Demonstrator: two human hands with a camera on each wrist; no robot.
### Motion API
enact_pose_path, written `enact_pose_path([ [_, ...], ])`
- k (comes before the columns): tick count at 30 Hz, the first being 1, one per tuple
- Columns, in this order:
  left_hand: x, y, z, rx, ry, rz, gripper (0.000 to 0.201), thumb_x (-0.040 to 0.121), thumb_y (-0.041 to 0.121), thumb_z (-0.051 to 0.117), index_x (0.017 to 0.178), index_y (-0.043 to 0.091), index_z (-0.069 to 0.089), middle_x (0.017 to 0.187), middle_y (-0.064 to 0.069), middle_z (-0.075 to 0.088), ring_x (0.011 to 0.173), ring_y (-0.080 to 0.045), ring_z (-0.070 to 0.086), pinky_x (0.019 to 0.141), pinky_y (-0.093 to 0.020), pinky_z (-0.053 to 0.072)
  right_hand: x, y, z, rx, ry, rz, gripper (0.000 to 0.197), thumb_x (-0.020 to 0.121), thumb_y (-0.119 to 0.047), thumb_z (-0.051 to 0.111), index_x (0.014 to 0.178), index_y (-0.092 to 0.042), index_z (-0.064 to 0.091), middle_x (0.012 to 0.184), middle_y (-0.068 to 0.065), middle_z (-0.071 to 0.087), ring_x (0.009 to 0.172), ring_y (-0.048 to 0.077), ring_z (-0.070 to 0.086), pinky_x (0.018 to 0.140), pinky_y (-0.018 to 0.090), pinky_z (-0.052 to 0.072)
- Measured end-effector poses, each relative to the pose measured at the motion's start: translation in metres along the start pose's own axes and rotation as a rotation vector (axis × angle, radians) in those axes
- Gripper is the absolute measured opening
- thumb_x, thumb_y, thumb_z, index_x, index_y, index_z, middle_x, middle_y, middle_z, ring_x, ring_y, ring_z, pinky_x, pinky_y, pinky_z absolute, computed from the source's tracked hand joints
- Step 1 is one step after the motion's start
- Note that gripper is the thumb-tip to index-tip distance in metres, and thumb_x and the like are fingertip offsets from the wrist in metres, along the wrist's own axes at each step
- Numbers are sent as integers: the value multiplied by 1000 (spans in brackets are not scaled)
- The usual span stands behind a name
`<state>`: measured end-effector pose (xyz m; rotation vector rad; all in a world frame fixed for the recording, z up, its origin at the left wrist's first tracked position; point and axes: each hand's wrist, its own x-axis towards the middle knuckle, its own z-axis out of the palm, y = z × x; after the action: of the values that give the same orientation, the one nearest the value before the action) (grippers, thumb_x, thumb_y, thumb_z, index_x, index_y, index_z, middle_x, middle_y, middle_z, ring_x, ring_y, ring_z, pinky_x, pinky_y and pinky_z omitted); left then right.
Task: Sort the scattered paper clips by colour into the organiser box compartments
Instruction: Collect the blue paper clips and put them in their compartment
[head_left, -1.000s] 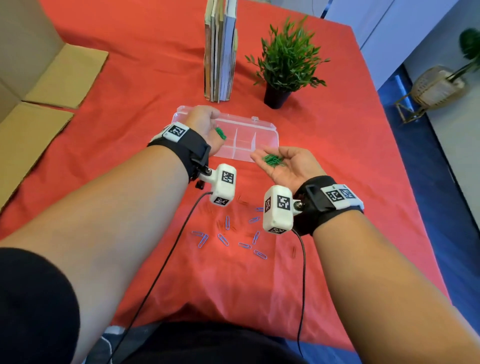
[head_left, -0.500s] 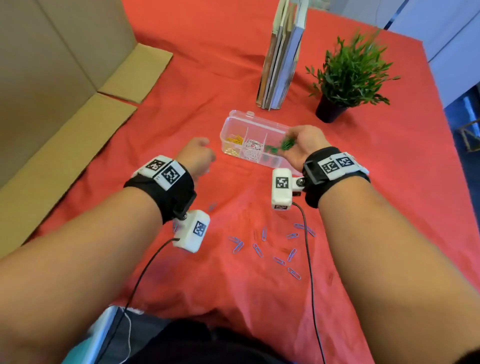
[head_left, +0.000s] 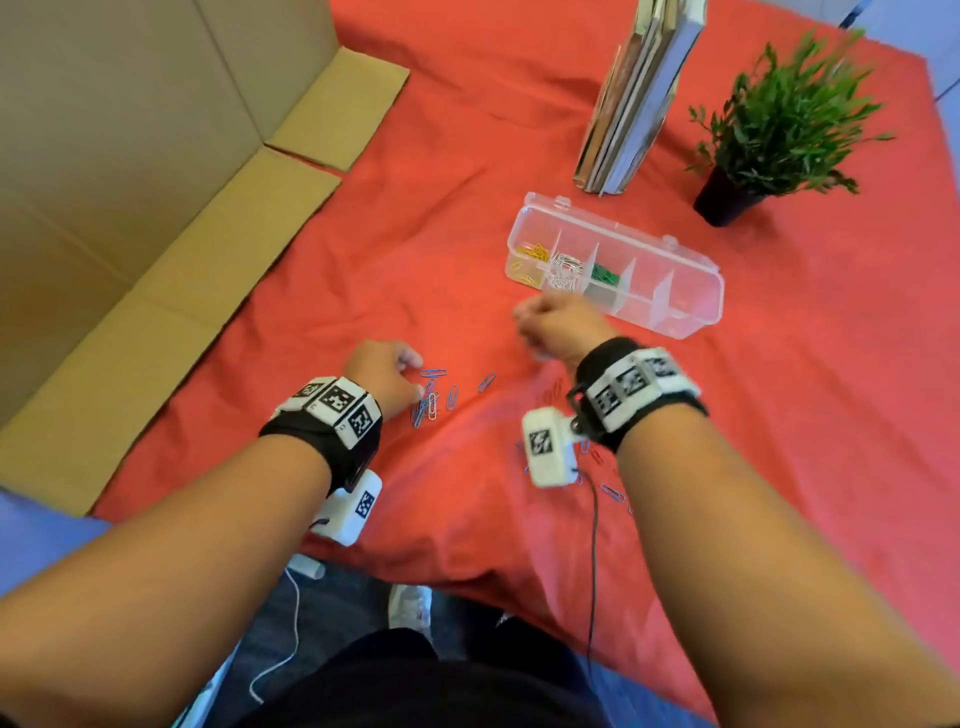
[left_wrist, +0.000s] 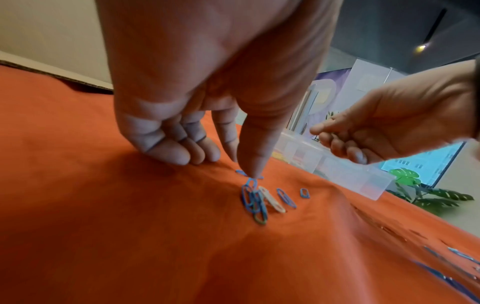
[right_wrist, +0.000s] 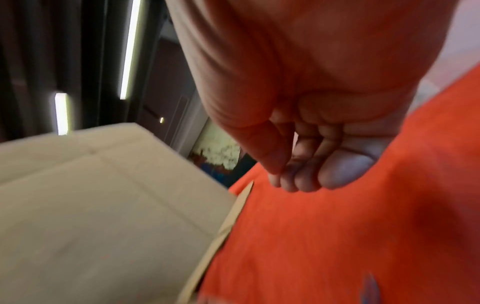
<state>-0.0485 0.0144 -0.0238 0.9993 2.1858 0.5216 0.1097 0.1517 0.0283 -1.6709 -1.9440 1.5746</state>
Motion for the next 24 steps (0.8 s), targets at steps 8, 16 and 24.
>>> enact_pose_path([
  [8, -4, -18, 0, 30, -16, 58, 51, 58, 7, 80, 107, 13, 66, 107, -9, 68, 105, -26, 58, 91, -31, 48, -30, 28, 108, -627, -84, -210, 25, 84, -25, 59, 96, -4, 66, 105, 18, 67, 102, 31, 61, 85, 33, 47],
  [16, 2, -25, 0, 41, -4, 87, 42, 67, -2, 68, 106, 12, 67, 107, -11, 67, 101, -26, 60, 80, -20, 40, -17, 29, 92, -595, -64, -134, 18, 89, -24, 53, 84, -11, 64, 95, 17, 67, 88, 29, 63, 78, 31, 47],
  [24, -2, -14, 9, 105, -43, 167, 36, 61, 22, 80, 95, 17, 68, 84, -1, 59, 76, -18, 56, 72, -25, 45, 0, 25, 19, 149, 157, 36, 28, 85, 3, 51, 71, -20, 53, 60, 3, 53, 41, 7, 50, 38, 17, 44],
])
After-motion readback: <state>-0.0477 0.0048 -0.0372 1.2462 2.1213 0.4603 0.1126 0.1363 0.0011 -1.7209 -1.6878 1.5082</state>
